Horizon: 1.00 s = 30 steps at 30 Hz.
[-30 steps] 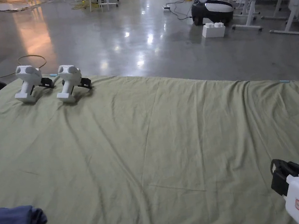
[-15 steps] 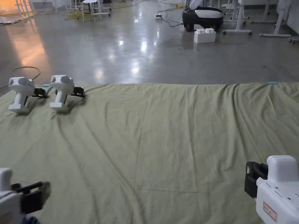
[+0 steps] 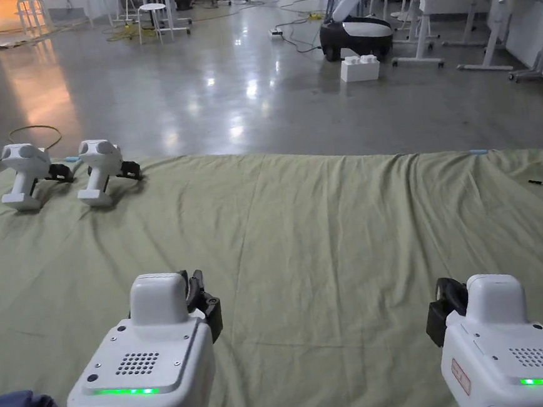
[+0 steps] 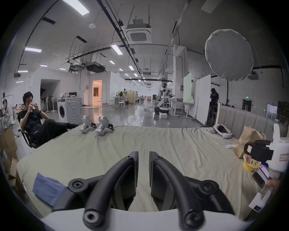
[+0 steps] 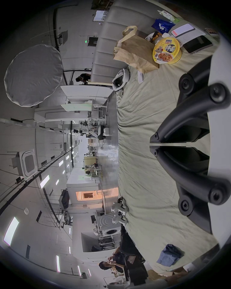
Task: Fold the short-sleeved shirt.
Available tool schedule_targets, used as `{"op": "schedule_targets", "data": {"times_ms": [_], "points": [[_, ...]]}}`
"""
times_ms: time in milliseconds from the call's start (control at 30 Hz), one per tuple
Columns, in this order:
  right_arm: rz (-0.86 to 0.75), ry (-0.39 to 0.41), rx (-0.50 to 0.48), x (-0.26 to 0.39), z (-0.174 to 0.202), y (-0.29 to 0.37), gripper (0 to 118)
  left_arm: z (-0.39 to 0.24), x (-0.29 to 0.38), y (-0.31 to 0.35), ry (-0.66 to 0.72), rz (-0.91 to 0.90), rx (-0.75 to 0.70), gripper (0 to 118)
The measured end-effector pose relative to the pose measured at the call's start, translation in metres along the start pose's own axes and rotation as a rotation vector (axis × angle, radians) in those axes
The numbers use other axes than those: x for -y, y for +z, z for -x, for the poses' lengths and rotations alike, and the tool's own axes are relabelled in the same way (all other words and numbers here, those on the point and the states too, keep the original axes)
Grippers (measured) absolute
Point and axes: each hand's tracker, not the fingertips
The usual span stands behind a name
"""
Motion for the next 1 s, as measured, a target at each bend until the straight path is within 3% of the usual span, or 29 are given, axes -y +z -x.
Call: {"op": "schedule_targets", "data": {"times_ms": [100, 167, 433, 1000], "points": [[-0.009, -0.007, 0.002, -0.001, 0.0, 0.004, 5, -0.012, -0.001, 0.001, -0.009, -0.03, 0.024, 4], [-0.015, -0.007, 0.001, -0.001, 0.001, 0.007, 5, -0.017, -0.002, 0.001, -0.041, -0.044, 0.033, 4], [-0.032, 0.003, -0.004, 0.003, 0.003, 0.01, 5, -0.026, -0.001, 0.004, -0.097, -0.079, 0.036, 4], [-0.05, 0.014, -0.006, -0.003, 0.005, 0.013, 5, -0.024, 0.008, 0.007, -0.079, -0.056, 0.024, 4]]}}
